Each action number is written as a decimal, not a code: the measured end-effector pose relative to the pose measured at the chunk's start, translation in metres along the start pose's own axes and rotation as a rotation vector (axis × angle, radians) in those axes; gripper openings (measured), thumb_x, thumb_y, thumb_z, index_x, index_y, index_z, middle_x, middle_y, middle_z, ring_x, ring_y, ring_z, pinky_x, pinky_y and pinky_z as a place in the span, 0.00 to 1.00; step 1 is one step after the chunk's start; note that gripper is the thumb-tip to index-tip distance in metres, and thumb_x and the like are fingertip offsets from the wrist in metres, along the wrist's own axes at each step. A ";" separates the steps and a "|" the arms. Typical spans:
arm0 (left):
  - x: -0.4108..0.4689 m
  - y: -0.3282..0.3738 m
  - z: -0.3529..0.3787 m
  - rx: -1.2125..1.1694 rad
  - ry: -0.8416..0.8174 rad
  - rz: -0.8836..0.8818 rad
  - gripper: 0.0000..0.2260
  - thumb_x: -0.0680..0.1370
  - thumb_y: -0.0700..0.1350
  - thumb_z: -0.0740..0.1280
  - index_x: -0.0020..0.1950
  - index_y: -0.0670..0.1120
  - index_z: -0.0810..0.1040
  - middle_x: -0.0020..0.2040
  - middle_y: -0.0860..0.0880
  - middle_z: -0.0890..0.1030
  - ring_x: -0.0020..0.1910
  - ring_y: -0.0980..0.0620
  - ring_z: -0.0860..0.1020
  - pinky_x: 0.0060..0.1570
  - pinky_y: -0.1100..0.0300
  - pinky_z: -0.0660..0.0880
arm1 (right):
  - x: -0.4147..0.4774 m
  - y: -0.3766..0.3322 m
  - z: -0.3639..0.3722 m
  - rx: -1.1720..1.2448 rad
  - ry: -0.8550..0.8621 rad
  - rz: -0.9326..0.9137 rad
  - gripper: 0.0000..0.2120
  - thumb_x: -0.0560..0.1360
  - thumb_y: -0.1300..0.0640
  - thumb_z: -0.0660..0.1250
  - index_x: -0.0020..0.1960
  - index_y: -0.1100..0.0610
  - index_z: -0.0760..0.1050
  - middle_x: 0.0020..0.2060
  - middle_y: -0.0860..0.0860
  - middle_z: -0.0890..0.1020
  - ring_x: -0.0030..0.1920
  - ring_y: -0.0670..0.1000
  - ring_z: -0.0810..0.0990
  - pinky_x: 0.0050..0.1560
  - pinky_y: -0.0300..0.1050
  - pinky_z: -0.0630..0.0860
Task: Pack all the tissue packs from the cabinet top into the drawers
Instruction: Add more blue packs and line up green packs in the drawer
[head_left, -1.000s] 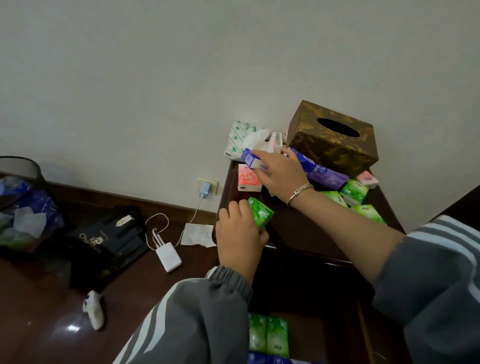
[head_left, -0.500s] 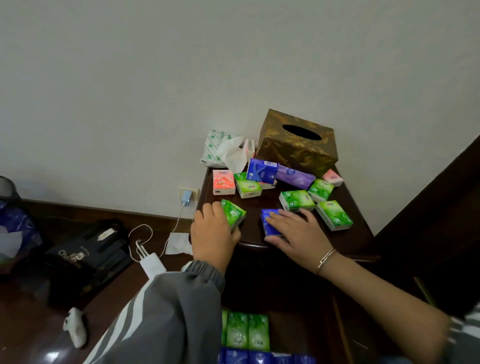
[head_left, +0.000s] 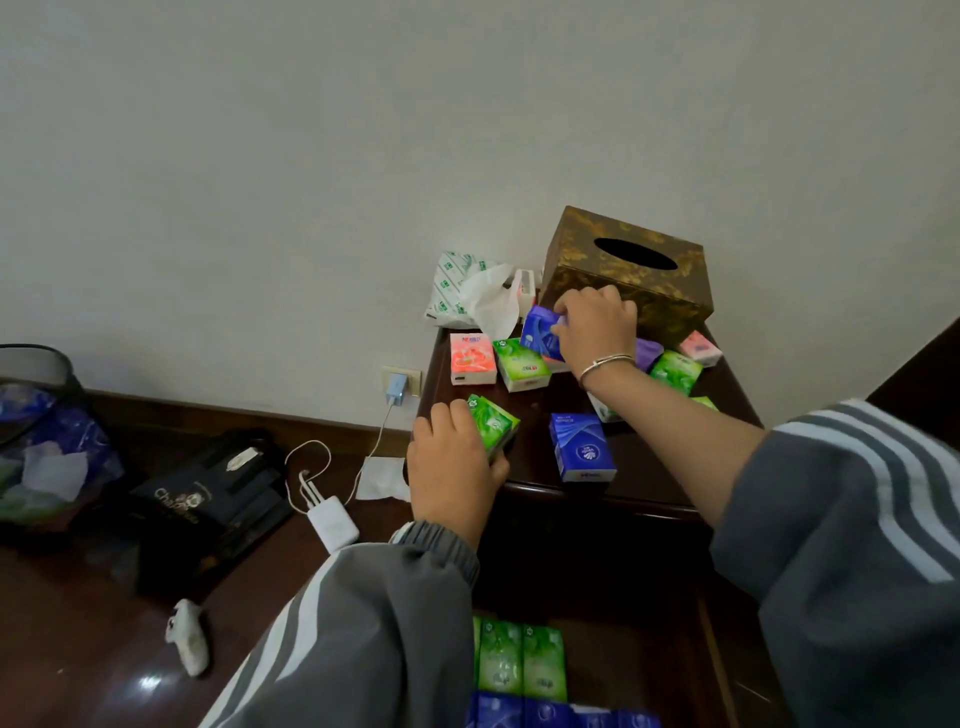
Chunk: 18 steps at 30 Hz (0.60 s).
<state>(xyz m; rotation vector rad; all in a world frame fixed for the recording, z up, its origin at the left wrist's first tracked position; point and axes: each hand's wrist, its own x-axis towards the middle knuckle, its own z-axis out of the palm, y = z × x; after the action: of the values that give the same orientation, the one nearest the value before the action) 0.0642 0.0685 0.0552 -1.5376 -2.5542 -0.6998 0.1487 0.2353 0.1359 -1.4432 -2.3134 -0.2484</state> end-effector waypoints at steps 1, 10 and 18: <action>0.000 -0.001 0.001 0.000 0.000 0.001 0.25 0.72 0.57 0.66 0.62 0.45 0.65 0.56 0.46 0.71 0.55 0.47 0.70 0.53 0.57 0.69 | -0.004 0.003 -0.003 0.088 0.066 0.013 0.08 0.76 0.55 0.65 0.54 0.54 0.76 0.52 0.53 0.79 0.57 0.55 0.72 0.55 0.51 0.68; -0.001 -0.002 0.001 -0.004 0.012 -0.018 0.25 0.71 0.56 0.67 0.61 0.44 0.66 0.56 0.46 0.71 0.55 0.46 0.70 0.51 0.56 0.70 | -0.098 0.035 -0.024 0.866 -0.073 0.501 0.04 0.74 0.63 0.66 0.49 0.59 0.77 0.43 0.55 0.78 0.46 0.53 0.77 0.45 0.44 0.74; 0.000 0.004 -0.006 0.004 -0.037 -0.031 0.26 0.72 0.56 0.67 0.64 0.43 0.65 0.58 0.45 0.71 0.57 0.45 0.70 0.52 0.55 0.72 | -0.123 0.014 -0.014 0.406 -0.022 0.407 0.16 0.76 0.65 0.58 0.62 0.56 0.71 0.63 0.57 0.69 0.57 0.61 0.74 0.51 0.52 0.71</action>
<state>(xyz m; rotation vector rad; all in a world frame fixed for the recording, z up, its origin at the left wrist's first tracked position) 0.0665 0.0671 0.0617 -1.5278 -2.6096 -0.6749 0.2115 0.1361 0.0955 -1.6477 -1.8805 0.3341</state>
